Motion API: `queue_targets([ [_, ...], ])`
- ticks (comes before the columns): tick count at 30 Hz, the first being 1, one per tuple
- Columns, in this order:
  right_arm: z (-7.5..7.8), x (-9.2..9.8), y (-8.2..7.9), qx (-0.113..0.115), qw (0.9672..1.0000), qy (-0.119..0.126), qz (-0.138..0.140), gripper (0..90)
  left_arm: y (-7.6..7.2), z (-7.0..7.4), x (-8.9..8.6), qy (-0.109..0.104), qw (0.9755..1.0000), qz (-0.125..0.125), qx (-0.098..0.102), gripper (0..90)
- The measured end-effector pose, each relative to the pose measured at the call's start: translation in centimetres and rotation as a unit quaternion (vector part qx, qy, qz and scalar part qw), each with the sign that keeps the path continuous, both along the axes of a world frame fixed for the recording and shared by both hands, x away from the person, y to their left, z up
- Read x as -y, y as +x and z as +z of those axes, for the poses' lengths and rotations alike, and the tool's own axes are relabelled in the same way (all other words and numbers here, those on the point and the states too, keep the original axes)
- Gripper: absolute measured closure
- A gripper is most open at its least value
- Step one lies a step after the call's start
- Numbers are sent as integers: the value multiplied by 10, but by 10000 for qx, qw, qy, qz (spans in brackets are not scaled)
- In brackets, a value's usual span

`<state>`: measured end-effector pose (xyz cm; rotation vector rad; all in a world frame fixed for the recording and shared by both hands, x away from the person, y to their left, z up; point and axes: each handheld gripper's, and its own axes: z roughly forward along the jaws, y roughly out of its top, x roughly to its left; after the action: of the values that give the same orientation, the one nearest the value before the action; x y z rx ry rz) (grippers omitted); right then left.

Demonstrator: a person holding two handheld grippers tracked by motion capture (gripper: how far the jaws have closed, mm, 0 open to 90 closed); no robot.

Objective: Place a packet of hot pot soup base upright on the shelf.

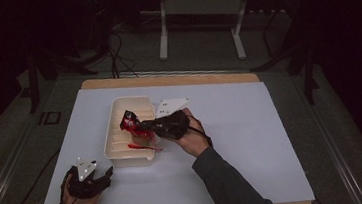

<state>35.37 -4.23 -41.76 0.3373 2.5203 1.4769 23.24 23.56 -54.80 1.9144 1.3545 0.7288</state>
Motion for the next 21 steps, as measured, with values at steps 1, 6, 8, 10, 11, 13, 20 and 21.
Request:
queue_targets([
  [1, 0, -2, 0, -6, 10000, 7, 13, 875, 0, 0, 0, -5, 10000, 1, 0, 357],
  [6, -1, -11, 0, -43, 10000, 32, 83, 875, 0, 0, 0, -9, 10000, 7, 8, 360],
  [8, -1, -15, -1, -57, 9999, 37, 102, 875, 0, 0, 0, -11, 10000, 9, 12, 361],
  [10, -1, -18, -1, -61, 9999, 41, 130, 874, 0, 0, 0, -12, 10000, 9, 12, 361],
  [11, -1, -20, -1, -56, 9999, 48, 145, 875, 0, 0, 0, -15, 10000, 10, 12, 361],
  [13, -1, -22, -1, -57, 9998, 50, 157, 875, 0, 0, 0, -14, 10000, 7, 8, 361],
  [20, -3, -29, -2, -77, 9997, 72, 225, 875, 0, 0, 0, -19, 10000, 12, 25, 361],
  [21, -3, -30, -1, -85, 9997, 78, 233, 875, 0, 0, 0, -20, 10000, 16, 30, 362],
])
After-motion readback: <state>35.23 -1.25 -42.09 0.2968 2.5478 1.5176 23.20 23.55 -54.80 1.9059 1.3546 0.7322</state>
